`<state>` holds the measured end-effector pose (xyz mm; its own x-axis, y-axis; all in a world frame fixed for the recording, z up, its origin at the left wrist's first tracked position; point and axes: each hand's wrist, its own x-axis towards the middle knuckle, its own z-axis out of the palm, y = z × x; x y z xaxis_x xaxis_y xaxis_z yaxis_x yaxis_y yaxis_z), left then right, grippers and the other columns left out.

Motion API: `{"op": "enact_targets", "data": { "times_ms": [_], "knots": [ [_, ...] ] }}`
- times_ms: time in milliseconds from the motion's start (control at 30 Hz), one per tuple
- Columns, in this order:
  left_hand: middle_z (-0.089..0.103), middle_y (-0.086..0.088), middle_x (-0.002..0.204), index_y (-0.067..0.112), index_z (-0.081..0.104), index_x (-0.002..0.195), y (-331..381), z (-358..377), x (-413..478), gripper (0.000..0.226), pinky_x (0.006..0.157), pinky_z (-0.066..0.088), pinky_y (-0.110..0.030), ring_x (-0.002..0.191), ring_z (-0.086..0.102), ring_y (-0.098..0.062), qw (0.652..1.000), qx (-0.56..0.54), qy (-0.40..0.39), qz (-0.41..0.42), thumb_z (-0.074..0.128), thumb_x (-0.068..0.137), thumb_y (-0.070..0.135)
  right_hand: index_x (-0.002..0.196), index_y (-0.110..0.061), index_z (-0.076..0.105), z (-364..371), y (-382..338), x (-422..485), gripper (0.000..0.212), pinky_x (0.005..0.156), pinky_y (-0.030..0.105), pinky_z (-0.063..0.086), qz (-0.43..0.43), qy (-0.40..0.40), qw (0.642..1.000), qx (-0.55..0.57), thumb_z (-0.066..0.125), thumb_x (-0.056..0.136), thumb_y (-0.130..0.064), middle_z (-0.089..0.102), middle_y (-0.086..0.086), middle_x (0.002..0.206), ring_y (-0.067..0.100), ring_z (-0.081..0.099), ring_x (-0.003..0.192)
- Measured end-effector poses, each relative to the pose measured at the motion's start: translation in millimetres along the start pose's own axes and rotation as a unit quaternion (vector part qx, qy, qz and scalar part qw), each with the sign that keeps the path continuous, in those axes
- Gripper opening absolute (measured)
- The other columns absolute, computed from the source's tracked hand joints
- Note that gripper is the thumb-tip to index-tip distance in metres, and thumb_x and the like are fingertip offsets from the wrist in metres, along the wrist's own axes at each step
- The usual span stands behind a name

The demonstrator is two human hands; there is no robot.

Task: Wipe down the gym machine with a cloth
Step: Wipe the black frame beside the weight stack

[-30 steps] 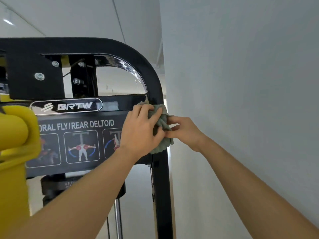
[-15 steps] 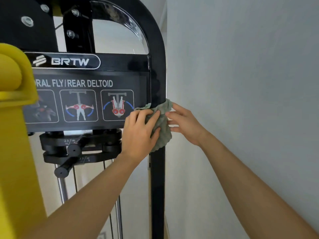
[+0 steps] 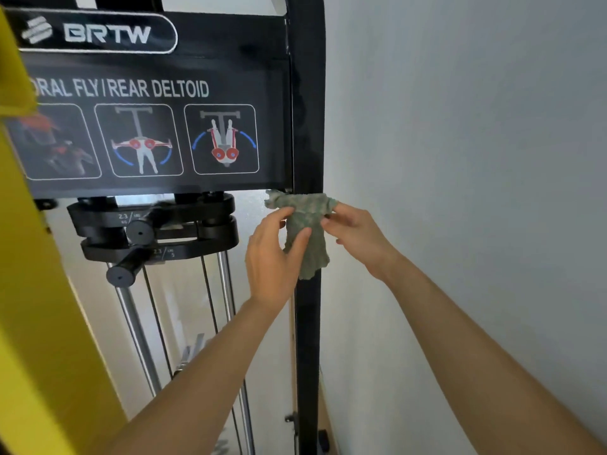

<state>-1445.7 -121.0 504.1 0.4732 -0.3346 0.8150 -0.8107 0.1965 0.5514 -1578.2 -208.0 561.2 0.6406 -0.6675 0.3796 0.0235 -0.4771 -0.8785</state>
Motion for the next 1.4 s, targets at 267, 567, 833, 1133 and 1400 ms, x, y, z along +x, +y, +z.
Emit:
{"op": "enact_targets", "data": {
  "times_ms": [267, 567, 833, 1133, 1400],
  "knots": [
    [0.071, 0.012, 0.112, 0.027, 0.067, 0.118, 25, -1, 26, 0.026, 0.083, 0.052, -0.019, 0.099, 0.066, -0.008, 0.971, -0.17, 0.018, -0.169, 0.072, 0.094, 0.021, 0.142, -0.035, 0.054, -5, -15, 12, 0.037, 0.094, 0.042, 0.058, 0.031, 0.004, 0.994, 0.107, 0.051, 0.105, -0.03, 0.066, -0.006, 0.129, 0.02, 0.066, 0.113],
    [0.074, 0.015, 0.103, 0.029, 0.071, 0.108, 26, 6, 31, 0.019, 0.073, 0.051, -0.01, 0.085, 0.068, 0.01, 0.931, -0.267, 0.047, -0.243, 0.076, 0.091, 0.024, 0.135, -0.027, 0.063, 15, -7, 19, 0.034, 0.086, 0.032, 0.059, -0.005, 0.093, 0.985, 0.146, 0.06, 0.101, -0.029, 0.072, -0.005, 0.118, 0.014, 0.069, 0.108],
    [0.074, 0.013, 0.105, 0.016, 0.072, 0.122, 11, 9, 5, 0.033, 0.075, 0.053, -0.009, 0.087, 0.069, 0.01, 0.946, -0.218, 0.04, -0.237, 0.077, 0.09, 0.024, 0.144, -0.028, 0.054, 39, 33, 9, 0.046, 0.103, 0.043, 0.053, -0.039, 0.136, 0.989, 0.053, 0.059, 0.1, -0.038, 0.068, -0.006, 0.127, 0.015, 0.065, 0.116],
    [0.075, 0.012, 0.102, 0.018, 0.074, 0.118, -19, 12, -50, 0.031, 0.086, 0.06, -0.026, 0.09, 0.071, 0.003, 0.935, -0.201, 0.009, -0.293, 0.077, 0.089, 0.025, 0.136, -0.027, 0.062, 59, 90, -27, 0.044, 0.105, 0.043, 0.052, 0.022, 0.127, 0.985, 0.111, 0.062, 0.096, -0.044, 0.071, -0.007, 0.122, 0.014, 0.067, 0.113],
    [0.077, 0.004, 0.109, 0.014, 0.074, 0.12, -49, 14, -95, 0.039, 0.095, 0.059, -0.042, 0.098, 0.073, -0.01, 0.912, -0.189, -0.019, -0.363, 0.08, 0.085, 0.029, 0.134, -0.025, 0.063, 70, 137, -55, 0.041, 0.105, 0.041, 0.052, 0.084, 0.094, 0.979, 0.162, 0.064, 0.095, -0.038, 0.071, -0.008, 0.122, 0.01, 0.067, 0.113]
  ]
}}
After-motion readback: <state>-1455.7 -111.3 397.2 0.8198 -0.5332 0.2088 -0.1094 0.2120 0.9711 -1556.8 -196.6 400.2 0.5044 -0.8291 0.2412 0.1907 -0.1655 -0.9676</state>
